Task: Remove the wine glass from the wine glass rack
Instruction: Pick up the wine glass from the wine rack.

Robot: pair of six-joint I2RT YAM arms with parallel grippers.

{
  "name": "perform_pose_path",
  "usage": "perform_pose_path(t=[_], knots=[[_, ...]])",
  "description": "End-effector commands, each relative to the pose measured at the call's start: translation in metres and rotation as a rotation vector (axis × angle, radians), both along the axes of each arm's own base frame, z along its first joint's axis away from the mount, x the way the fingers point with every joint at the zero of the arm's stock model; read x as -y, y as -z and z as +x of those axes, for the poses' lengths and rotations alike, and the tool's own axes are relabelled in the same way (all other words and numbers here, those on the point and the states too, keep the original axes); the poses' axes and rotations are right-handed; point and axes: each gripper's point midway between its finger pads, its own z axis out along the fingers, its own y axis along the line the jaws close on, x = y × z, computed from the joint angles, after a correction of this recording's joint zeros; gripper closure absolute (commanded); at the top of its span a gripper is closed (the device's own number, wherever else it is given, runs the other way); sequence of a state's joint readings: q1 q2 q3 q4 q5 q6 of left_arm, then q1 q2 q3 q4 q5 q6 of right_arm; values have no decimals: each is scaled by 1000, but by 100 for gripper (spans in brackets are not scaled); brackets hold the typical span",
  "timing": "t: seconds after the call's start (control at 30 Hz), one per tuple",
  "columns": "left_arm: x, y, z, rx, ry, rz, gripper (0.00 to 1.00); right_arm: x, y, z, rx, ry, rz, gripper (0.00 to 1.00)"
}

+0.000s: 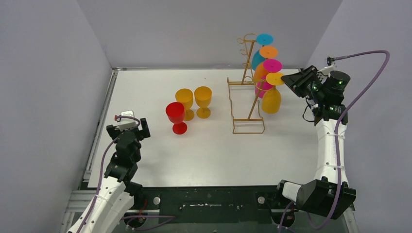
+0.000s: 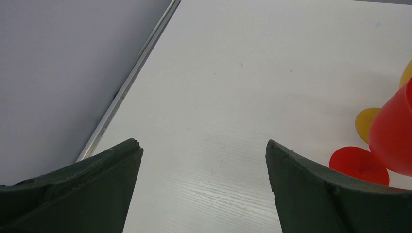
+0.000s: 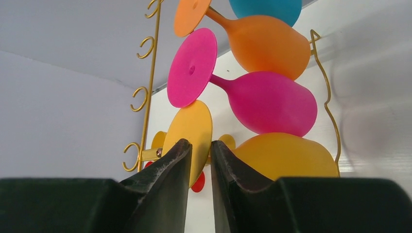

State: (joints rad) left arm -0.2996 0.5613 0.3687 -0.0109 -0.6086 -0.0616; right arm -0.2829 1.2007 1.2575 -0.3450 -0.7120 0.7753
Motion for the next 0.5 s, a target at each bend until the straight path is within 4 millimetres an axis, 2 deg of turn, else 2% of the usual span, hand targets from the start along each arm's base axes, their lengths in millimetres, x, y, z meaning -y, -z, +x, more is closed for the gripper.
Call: perform_pose_path(t=[0.0,0.1,0.33,0.47], knots=[[3,-12,3,45,13,-4,3,6,-14,4,43,32,2,78],[3,-12,3,46,13,-4,3,6,-16,5,46,35,8,83],[3,-12,3,44,16,-4,3,7,-24,2,45,58,24,86],[3,-11,3,44,18,-4,3,9,-28,-2,38,80,37,92]])
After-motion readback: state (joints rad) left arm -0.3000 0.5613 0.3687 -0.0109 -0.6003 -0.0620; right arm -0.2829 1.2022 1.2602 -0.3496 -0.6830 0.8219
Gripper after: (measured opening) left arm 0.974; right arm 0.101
